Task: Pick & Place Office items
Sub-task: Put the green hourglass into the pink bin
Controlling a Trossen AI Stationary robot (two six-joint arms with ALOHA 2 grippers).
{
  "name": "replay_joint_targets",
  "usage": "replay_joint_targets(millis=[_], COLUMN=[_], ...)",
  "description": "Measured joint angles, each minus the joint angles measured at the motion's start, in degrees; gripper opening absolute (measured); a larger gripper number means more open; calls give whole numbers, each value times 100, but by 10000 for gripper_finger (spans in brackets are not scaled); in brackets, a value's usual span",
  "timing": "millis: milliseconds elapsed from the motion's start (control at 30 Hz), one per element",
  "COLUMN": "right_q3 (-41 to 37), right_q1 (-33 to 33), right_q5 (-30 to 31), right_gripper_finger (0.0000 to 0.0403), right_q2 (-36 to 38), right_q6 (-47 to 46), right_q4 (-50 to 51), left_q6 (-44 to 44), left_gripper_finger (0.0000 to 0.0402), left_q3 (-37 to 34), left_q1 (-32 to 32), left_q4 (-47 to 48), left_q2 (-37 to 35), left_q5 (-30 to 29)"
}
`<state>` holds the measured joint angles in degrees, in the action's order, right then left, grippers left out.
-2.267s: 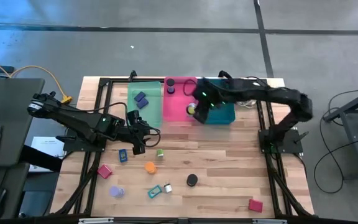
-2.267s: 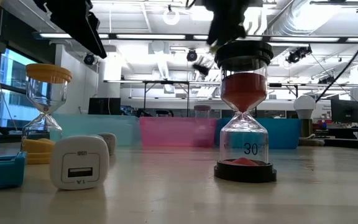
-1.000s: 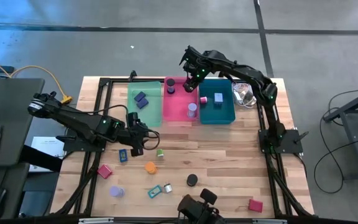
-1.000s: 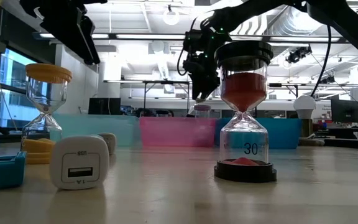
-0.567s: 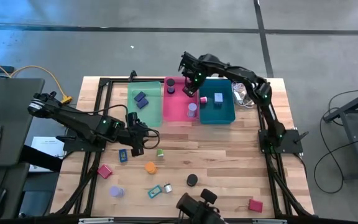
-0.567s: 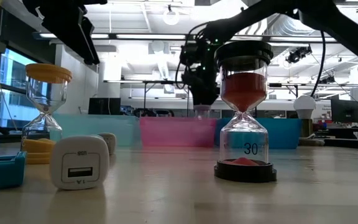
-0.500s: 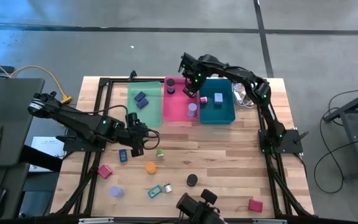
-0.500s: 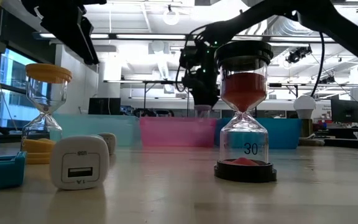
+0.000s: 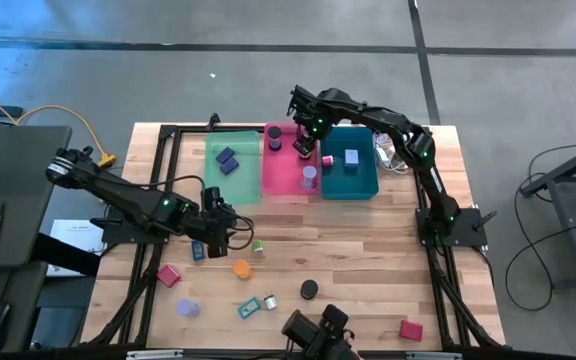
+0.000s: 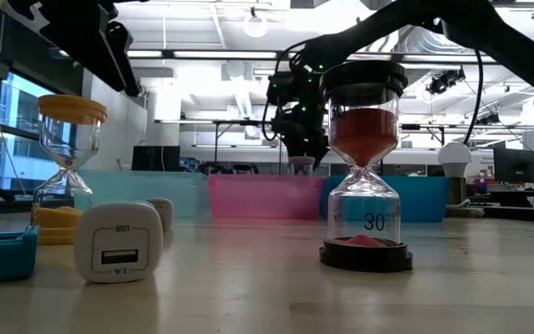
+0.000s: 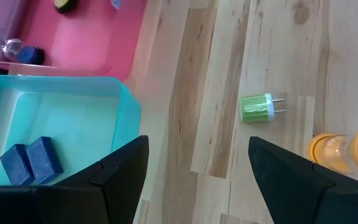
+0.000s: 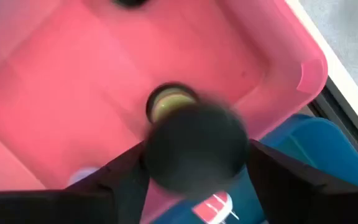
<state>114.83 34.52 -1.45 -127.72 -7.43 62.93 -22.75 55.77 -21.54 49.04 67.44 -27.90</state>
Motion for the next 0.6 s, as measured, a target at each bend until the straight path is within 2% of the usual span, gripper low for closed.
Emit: replay_joint_targets(millis=[167,400,600], right_q3=[0,0,-2], right_q1=[-22,-89,-188], right_q5=[0,64,741], right_gripper_finger=[263,266,267], right_q2=[0,32,227], right_q6=[-28,110,169], right_q4=[-335,-470,-357], left_q6=[-24,-133,-133], left_gripper_finger=[269,269,269], left_q3=[-120,-283,-287], left_q1=[-65,-92,-89], left_q4=[-2,2,0], left_q2=[0,0,0], left_q5=[0,1,0])
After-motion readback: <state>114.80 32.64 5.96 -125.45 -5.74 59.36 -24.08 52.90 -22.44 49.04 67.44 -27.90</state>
